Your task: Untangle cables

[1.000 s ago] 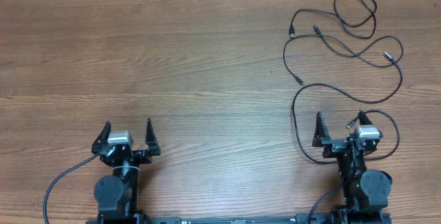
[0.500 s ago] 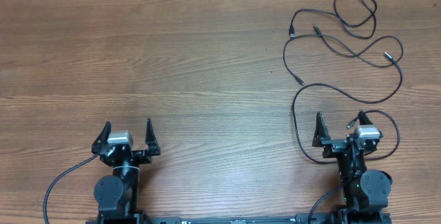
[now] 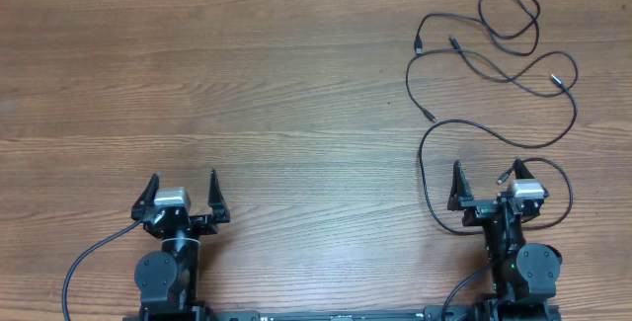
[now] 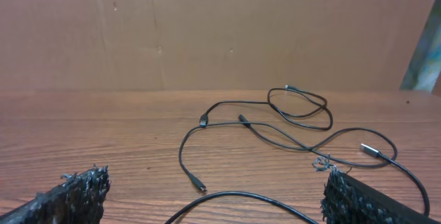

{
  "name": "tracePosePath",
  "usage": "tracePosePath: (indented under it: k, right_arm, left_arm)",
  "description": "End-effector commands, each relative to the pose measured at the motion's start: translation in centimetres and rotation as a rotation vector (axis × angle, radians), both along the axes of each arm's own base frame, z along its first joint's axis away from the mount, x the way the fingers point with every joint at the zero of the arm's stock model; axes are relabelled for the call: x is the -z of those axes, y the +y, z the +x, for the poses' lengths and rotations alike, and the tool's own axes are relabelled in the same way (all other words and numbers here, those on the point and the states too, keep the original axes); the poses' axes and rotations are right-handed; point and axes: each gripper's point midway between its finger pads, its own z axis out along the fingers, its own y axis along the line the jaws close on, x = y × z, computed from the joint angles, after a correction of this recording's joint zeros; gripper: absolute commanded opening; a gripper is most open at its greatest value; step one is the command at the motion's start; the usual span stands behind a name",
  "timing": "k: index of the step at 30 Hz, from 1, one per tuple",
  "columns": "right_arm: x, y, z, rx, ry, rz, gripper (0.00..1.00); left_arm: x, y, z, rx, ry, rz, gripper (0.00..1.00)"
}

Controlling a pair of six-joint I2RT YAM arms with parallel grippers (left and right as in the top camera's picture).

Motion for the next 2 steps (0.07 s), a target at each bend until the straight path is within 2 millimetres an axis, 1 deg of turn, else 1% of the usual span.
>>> tracePosePath:
  k: [1,2]
  right_arm:
    - [0.11,-0.16,0.0,0.009,-0.005,-0.003,1.0]
    - [0.11,-0.16,0.0,0.009,-0.005,-0.003,1.0]
  left_arm:
    - [-0.06,-0.31,-0.01,0.017,-0.005,0.026,1.0]
    - [-0.07,-0.31,-0.01,0.017,-0.006,0.026,1.0]
